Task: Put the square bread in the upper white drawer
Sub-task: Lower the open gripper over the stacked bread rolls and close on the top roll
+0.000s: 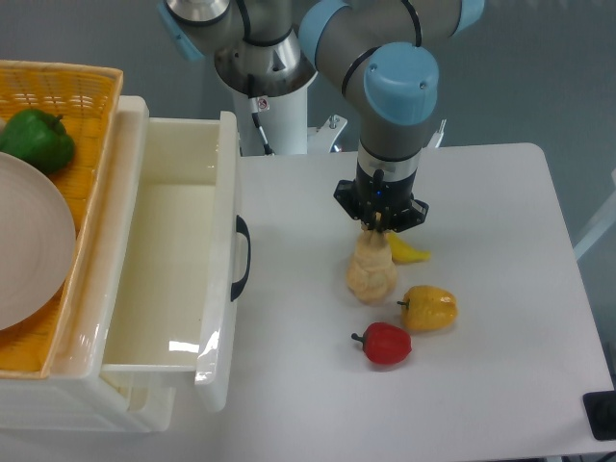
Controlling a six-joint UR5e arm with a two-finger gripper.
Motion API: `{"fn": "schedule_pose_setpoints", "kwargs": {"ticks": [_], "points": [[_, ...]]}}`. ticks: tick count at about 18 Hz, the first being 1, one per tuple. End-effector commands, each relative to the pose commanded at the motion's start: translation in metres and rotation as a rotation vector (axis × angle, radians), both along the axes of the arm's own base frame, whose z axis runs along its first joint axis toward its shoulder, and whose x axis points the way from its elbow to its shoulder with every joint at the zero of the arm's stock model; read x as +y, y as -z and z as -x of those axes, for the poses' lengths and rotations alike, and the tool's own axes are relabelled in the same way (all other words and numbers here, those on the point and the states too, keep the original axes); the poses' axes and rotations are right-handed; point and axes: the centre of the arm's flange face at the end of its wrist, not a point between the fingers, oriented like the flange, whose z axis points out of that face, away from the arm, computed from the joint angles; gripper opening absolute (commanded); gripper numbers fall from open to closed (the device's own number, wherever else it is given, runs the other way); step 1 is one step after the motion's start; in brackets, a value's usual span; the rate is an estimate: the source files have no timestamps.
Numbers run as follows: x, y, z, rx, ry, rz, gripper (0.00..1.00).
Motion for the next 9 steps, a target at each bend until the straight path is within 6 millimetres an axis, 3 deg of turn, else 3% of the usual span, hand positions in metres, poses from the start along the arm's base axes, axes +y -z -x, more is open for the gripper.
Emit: {"fn": "schedule_pose_setpoints", "kwargs": {"ticks": [9], "points": [[0.003,-0.011,0.004,0.018,-0.015,-0.018,0.17]]}}
